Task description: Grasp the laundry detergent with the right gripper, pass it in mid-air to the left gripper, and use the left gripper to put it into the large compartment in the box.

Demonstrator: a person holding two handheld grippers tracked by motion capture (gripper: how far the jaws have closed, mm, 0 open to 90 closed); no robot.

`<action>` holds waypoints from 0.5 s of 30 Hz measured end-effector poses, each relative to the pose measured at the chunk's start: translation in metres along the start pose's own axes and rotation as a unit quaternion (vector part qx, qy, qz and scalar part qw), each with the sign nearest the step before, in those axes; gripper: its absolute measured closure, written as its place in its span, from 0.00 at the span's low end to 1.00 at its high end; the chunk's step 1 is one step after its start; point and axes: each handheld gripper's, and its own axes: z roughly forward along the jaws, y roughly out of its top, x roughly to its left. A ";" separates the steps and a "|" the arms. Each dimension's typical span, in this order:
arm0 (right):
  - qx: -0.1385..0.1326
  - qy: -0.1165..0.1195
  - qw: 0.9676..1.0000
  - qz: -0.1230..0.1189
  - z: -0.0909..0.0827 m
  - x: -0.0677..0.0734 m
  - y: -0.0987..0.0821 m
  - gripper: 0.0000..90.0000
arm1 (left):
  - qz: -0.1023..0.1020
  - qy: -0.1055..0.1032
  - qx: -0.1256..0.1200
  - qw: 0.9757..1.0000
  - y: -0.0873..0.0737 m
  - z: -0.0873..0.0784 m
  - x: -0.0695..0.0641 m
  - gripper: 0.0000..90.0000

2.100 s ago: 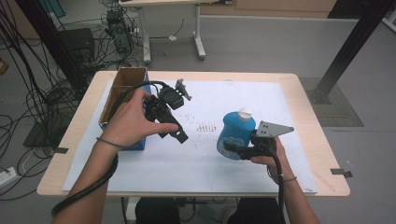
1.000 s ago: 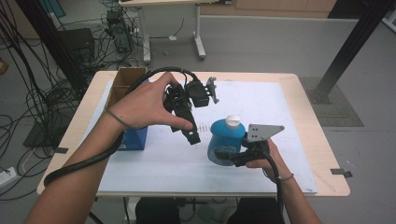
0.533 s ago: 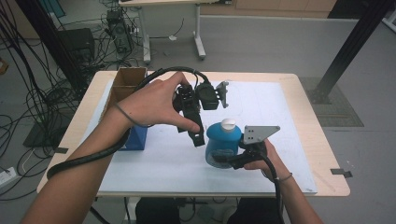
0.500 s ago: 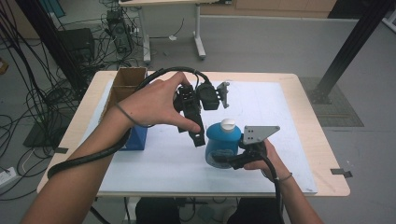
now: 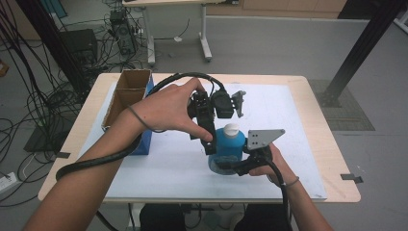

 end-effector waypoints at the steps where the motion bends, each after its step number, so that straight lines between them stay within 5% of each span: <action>1: -0.002 0.002 1.000 0.000 0.001 0.000 0.000 0.47 | 0.002 0.003 0.000 1.000 0.001 0.001 -0.001 0.08; 15: -0.008 0.057 0.998 -0.011 0.012 -0.020 0.011 0.47 | 0.025 0.008 0.004 1.000 0.006 0.006 -0.009 0.06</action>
